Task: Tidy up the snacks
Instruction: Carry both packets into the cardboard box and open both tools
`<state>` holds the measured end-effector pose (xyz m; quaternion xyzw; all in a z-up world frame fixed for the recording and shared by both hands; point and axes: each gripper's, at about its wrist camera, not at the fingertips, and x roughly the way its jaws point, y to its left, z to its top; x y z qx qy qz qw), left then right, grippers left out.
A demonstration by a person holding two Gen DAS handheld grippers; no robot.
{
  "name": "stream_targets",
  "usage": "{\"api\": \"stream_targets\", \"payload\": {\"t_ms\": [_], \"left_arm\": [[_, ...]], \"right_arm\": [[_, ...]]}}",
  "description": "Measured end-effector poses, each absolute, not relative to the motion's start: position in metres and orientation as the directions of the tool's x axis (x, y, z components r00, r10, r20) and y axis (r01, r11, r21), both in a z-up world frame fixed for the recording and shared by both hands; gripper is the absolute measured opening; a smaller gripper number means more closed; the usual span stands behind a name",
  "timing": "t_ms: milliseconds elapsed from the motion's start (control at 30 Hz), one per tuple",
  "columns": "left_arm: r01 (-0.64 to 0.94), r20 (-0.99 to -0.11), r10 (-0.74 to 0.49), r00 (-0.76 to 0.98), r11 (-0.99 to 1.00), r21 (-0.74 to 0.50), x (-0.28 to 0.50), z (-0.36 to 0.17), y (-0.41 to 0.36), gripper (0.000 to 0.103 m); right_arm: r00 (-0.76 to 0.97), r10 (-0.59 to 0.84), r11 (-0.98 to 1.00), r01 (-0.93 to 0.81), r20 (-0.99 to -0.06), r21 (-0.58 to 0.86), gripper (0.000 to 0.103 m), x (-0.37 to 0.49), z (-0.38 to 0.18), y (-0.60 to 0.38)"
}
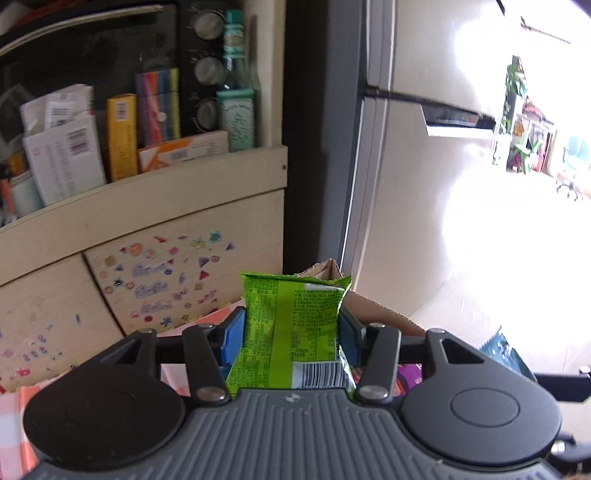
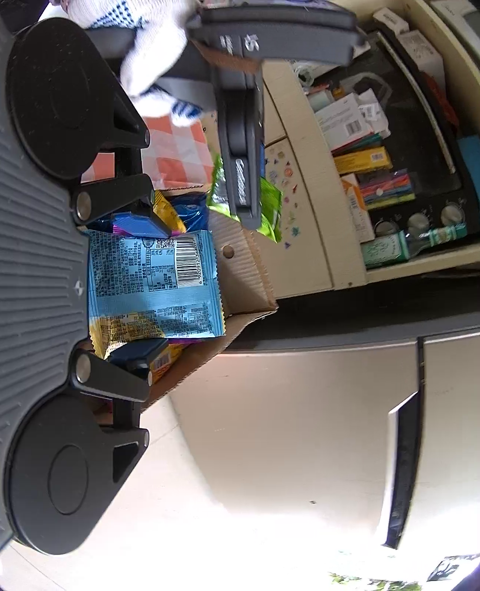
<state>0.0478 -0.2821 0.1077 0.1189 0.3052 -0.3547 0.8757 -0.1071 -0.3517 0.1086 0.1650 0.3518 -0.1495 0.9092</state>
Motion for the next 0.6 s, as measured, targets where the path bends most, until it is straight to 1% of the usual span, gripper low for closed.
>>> {"api": "stream_targets", "payload": {"t_ms": [33,67,100,167,200,233,400,467,600], "left_arm": [[0.703,-0.617,-0.554,0.559,0.711,-0.002,0.050,0.105,-0.287,0.054],[0.706,-0.628,-0.548,0.552,0.708,0.003,0.050,0.103,-0.291,0.062],[0.710,-0.637,-0.542,0.548,0.704,0.011,0.050,0.101,-0.294,0.076],[0.715,-0.642,-0.540,0.544,0.699,0.018,0.045,0.101,-0.295,0.091],[0.718,-0.642,-0.541,0.543,0.696,0.020,0.042,0.101,-0.295,0.093],[0.722,-0.645,-0.540,0.541,0.692,0.026,0.040,0.103,-0.294,0.093],[0.729,-0.654,-0.512,0.558,0.678,0.091,0.031,0.113,-0.291,0.093],[0.723,-0.658,-0.500,0.563,0.683,0.100,0.027,0.116,-0.286,0.094],[0.706,-0.666,-0.469,0.579,0.698,0.122,0.024,0.120,-0.274,0.096]], "right_arm": [[0.698,-0.152,0.893,0.401,-0.700,0.206,0.065,-0.105,0.106,-0.354],[0.690,-0.150,0.884,0.415,-0.708,0.217,0.067,-0.104,0.104,-0.356],[0.686,-0.148,0.873,0.429,-0.713,0.232,0.068,-0.104,0.102,-0.358],[0.694,-0.140,0.856,0.443,-0.706,0.266,0.072,-0.104,0.103,-0.362],[0.699,-0.142,0.849,0.450,-0.701,0.277,0.077,-0.105,0.103,-0.363],[0.700,-0.147,0.845,0.456,-0.699,0.280,0.079,-0.105,0.104,-0.364],[0.710,-0.153,0.848,0.451,-0.687,0.278,0.084,-0.104,0.107,-0.360],[0.711,-0.157,0.851,0.450,-0.685,0.272,0.085,-0.104,0.108,-0.359],[0.695,-0.164,0.853,0.456,-0.700,0.254,0.092,-0.102,0.107,-0.358]]}}
